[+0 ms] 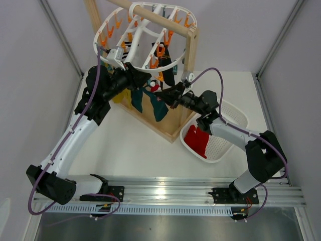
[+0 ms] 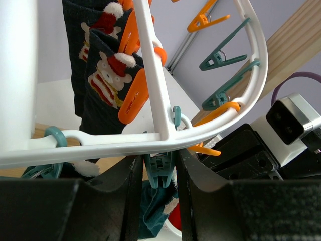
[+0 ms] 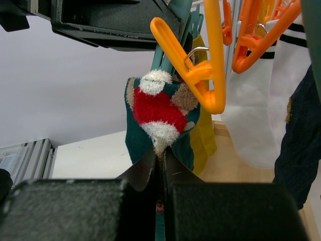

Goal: Clip the socks to the hanger
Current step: Clamp the sock onto the hanger.

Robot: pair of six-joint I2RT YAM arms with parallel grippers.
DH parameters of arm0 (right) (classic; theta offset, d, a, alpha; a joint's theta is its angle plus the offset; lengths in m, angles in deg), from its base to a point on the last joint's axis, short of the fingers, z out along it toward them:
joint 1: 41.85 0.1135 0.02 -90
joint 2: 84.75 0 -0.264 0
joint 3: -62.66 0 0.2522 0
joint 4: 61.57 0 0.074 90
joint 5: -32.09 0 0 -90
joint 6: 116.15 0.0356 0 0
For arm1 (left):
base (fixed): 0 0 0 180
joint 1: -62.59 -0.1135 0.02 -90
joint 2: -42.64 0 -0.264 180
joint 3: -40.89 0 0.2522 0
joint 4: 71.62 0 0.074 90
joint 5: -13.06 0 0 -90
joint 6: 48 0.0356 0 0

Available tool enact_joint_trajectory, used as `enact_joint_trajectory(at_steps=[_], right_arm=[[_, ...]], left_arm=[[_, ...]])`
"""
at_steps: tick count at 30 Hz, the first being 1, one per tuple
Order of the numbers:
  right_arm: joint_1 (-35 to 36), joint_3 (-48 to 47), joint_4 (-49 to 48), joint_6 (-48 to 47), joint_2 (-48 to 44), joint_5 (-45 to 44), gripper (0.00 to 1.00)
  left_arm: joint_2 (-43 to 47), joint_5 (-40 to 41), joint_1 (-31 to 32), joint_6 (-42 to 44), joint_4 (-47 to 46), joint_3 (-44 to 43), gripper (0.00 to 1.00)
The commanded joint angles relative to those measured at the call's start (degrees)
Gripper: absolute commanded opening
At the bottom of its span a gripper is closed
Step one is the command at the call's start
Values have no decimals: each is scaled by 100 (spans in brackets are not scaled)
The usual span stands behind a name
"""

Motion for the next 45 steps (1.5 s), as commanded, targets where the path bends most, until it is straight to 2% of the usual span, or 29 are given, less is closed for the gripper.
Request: enact_joint_trajectory(at_steps=[1,21,23,26,27,33,41,45], right_arm=[[-31,-272,-451,80,33,-44,1],[-31,-439,-601,274,218,-79,1],[-31,-430,-583,256,209,-79,1],[-31,-430,-557,247,192,-88,1],[-31,-439,-531,247,183,-97,1],[-31,-439,-443,238,165,-97,2],[-5,-518,-171,204,157,-53,7],[39,-518,93,54,104,-97,19]], left_arm=[[134,-15,-44,-81,-316,23,6],[196,-68,-53,-257,-404,120,8],[222,-7,-53,-265,-395,138,14],[240,81,-53,-265,-360,146,31],[248,99,-53,-274,-351,147,41],[328,231,-62,-274,-325,190,68],[424,380,-62,-257,-193,182,93],[477,520,-79,-274,-106,208,98]])
